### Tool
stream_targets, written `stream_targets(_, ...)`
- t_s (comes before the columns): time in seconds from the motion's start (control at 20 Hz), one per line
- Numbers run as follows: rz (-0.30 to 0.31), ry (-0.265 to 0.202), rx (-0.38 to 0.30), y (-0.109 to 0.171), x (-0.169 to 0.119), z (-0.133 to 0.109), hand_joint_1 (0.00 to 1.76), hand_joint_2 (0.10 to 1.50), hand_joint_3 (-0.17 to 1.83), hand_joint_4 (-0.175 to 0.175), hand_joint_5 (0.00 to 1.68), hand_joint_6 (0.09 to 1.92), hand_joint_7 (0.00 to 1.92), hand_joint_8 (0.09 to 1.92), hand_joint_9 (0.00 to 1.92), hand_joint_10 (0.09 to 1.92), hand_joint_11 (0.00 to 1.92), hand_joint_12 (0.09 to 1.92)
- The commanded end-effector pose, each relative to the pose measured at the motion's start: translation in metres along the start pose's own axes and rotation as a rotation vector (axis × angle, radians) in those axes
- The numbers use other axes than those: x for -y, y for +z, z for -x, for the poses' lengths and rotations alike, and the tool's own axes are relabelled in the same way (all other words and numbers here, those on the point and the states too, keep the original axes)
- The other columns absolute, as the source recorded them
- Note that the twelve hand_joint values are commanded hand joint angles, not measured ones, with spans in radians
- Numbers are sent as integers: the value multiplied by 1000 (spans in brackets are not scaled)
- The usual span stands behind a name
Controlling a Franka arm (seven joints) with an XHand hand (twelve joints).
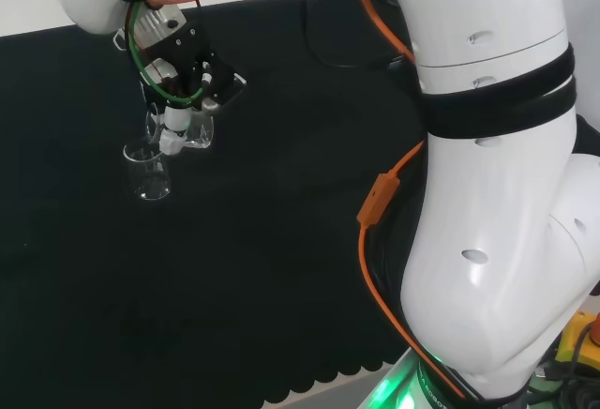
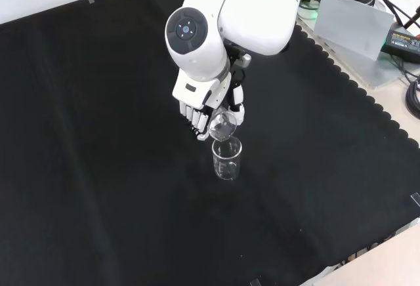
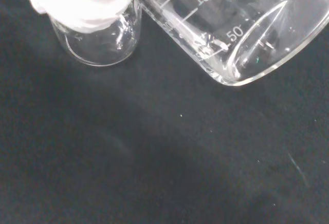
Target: Pour the water from the handheld beaker into the one on the table.
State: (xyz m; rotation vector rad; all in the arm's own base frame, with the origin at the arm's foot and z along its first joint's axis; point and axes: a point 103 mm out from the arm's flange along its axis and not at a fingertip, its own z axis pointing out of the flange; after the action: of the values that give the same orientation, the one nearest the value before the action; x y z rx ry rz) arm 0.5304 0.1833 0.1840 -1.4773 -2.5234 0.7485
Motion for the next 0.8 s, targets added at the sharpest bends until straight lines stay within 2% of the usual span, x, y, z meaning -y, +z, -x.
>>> stream_targets(0.05,-16,13,27,0,3,0,1305,1064,-175,-175,1259,555,1319,520,1456,720,1042,922)
stream_targets(0.8,-43,29,87,-16,8,-6,1305,1064,-175,-175,1259,556,1319,521,1455,723,1042,921)
